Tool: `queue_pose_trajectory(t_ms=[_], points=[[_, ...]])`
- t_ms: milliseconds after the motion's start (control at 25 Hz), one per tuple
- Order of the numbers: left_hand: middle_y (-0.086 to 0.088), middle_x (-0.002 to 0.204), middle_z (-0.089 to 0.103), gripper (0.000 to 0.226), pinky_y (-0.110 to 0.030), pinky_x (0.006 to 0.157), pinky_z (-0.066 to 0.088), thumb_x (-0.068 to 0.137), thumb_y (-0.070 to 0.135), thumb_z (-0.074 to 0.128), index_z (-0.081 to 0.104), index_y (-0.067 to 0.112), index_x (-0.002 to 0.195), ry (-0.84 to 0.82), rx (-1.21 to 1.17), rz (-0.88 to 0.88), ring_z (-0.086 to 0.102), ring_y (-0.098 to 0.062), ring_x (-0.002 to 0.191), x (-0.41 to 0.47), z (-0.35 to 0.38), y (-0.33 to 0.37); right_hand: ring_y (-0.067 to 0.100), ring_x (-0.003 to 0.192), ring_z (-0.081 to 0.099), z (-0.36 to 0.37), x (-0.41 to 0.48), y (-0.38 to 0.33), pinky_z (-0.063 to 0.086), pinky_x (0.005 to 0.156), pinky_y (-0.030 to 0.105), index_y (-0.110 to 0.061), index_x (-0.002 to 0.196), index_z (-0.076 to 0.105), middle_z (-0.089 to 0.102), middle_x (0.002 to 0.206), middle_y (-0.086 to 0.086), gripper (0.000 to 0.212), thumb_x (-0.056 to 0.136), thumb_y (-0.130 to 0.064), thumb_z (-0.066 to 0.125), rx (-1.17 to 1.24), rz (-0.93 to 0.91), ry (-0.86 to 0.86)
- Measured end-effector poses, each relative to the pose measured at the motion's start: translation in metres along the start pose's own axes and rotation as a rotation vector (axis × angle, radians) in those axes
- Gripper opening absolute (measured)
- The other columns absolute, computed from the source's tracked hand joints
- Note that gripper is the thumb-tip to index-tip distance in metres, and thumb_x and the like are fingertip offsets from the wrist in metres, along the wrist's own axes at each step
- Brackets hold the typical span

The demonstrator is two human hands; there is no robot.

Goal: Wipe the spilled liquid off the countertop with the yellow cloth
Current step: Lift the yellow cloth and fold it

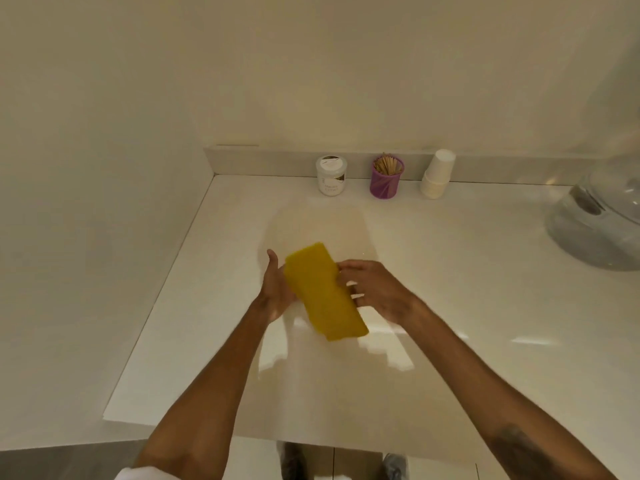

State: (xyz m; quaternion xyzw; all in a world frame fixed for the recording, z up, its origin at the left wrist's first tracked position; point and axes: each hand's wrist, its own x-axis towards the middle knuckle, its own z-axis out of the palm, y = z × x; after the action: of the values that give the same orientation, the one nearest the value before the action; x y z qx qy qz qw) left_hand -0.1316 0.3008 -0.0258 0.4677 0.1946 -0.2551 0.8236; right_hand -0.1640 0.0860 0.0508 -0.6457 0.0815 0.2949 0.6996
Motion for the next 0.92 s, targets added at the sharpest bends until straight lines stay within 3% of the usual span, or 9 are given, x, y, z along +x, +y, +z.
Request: queue_pose_trajectory(t_ms=[120, 240, 360, 440, 560, 800, 920], points=[[-0.022, 0.153, 0.047, 0.106, -0.067, 0.115, 0.030, 0.083, 0.088, 0.014, 0.040, 0.013, 0.153, -0.199, -0.106, -0.118, 0.045, -0.044, 0.140, 0.008, 0.022, -0.008, 0.030, 0.093, 0.068, -0.035, 0.018, -0.014, 0.061, 0.076, 0.042, -0.019, 0.117, 0.071, 0.069, 0.105, 0.009, 0.030, 0.091, -0.007, 0.064, 0.185, 0.034, 0.032], [-0.020, 0.149, 0.052, 0.102, -0.065, 0.109, 0.038, 0.086, 0.084, 0.020, 0.040, 0.009, 0.153, -0.246, -0.036, -0.186, 0.052, -0.044, 0.133, 0.019, 0.048, -0.010, 0.033, 0.101, 0.066, -0.076, 0.030, -0.007, 0.060, 0.077, 0.044, -0.017, 0.136, 0.058, 0.067, 0.111, 0.008, 0.042, 0.096, -0.007, 0.060, 0.269, 0.083, 0.095], [-0.015, 0.152, 0.051, 0.087, -0.066, 0.113, 0.034, 0.092, 0.076, 0.027, 0.041, 0.016, 0.153, -0.201, 0.078, -0.230, 0.048, -0.042, 0.138, 0.034, 0.080, -0.010, 0.033, 0.107, 0.066, -0.118, 0.035, -0.001, 0.060, 0.078, 0.045, -0.025, 0.127, 0.061, 0.065, 0.125, 0.008, 0.030, 0.098, -0.017, 0.058, 0.241, 0.156, 0.162], [-0.012, 0.153, 0.050, 0.084, -0.067, 0.115, 0.031, 0.092, 0.076, 0.027, 0.039, 0.020, 0.154, -0.200, 0.145, -0.260, 0.047, -0.042, 0.139, 0.045, 0.103, -0.011, 0.032, 0.103, 0.068, -0.142, 0.038, -0.003, 0.060, 0.080, 0.046, -0.025, 0.117, 0.065, 0.066, 0.122, 0.007, 0.023, 0.097, -0.032, 0.056, 0.233, 0.189, 0.199], [-0.011, 0.157, 0.045, 0.086, -0.069, 0.113, 0.031, 0.090, 0.079, 0.023, 0.035, 0.024, 0.156, -0.217, 0.222, -0.306, 0.045, -0.042, 0.141, 0.067, 0.144, -0.012, 0.031, 0.101, 0.067, -0.182, 0.037, -0.011, 0.058, 0.085, 0.046, -0.022, 0.122, 0.064, 0.066, 0.115, 0.006, 0.038, 0.092, -0.044, 0.052, 0.199, 0.210, 0.262], [-0.008, 0.159, 0.042, 0.088, -0.067, 0.109, 0.036, 0.090, 0.080, 0.021, 0.030, 0.024, 0.158, -0.210, 0.301, -0.288, 0.045, -0.041, 0.141, 0.119, 0.243, -0.022, 0.028, 0.094, 0.064, -0.267, 0.025, -0.038, 0.056, 0.076, 0.039, -0.022, 0.113, 0.064, 0.063, 0.110, 0.007, 0.033, 0.089, -0.041, 0.051, 0.137, 0.197, 0.416], [-0.008, 0.158, 0.043, 0.089, -0.065, 0.110, 0.037, 0.090, 0.080, 0.025, 0.032, 0.022, 0.157, -0.195, 0.274, -0.273, 0.045, -0.041, 0.140, 0.148, 0.300, -0.040, 0.028, 0.098, 0.061, -0.321, 0.016, -0.045, 0.051, 0.083, 0.042, -0.016, 0.125, 0.058, 0.060, 0.120, 0.008, 0.039, 0.093, -0.037, 0.051, 0.125, 0.174, 0.529]])
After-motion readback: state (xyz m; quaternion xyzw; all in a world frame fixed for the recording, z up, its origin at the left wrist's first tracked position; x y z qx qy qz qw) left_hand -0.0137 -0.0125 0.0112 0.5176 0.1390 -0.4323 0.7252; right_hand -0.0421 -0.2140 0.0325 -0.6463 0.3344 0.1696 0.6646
